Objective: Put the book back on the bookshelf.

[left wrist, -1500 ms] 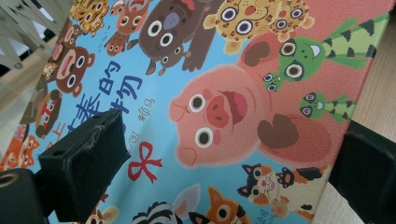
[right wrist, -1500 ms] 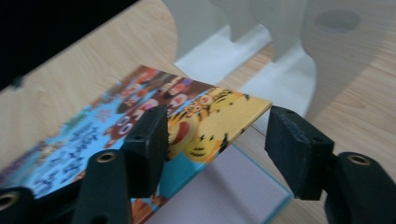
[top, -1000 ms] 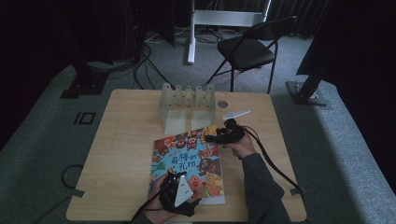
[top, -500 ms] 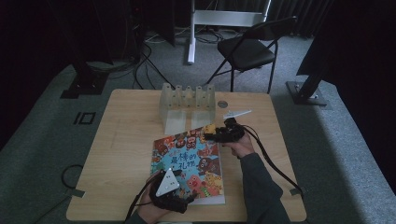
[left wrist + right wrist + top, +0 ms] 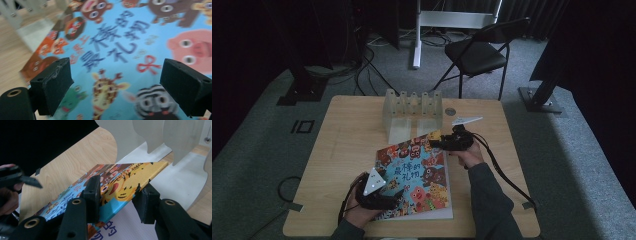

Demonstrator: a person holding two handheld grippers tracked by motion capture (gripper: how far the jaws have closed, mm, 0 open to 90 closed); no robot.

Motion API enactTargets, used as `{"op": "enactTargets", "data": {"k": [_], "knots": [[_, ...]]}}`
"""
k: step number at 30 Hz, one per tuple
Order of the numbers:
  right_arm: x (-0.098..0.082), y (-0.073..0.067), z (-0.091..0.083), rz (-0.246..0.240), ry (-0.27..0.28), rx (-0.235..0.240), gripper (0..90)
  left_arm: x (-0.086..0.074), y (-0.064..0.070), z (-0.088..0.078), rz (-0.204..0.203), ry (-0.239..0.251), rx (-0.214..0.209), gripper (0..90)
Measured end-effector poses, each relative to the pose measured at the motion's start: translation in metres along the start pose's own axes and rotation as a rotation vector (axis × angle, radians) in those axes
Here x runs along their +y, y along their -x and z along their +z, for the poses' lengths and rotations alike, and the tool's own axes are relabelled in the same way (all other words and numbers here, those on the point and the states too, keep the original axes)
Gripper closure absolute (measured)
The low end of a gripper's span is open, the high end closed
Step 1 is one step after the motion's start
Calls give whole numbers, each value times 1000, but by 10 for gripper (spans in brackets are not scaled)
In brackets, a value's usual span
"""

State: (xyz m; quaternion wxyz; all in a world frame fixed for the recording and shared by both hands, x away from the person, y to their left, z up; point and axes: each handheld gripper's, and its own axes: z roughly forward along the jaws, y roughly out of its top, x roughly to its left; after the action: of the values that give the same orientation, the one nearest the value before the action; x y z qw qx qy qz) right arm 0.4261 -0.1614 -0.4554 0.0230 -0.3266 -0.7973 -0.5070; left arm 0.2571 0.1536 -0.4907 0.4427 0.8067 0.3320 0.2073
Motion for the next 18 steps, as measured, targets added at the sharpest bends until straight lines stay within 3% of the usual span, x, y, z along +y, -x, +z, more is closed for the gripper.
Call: {"op": "enactTargets", "data": {"k": [7,18], "knots": [[2,-4,-1,1,11,-5,614,-6,-20,-2,-44,-9,35,112],[12,-27,-12,-77,33,-41,620,-10,-34,-4,-72,-16,58,115]]}}
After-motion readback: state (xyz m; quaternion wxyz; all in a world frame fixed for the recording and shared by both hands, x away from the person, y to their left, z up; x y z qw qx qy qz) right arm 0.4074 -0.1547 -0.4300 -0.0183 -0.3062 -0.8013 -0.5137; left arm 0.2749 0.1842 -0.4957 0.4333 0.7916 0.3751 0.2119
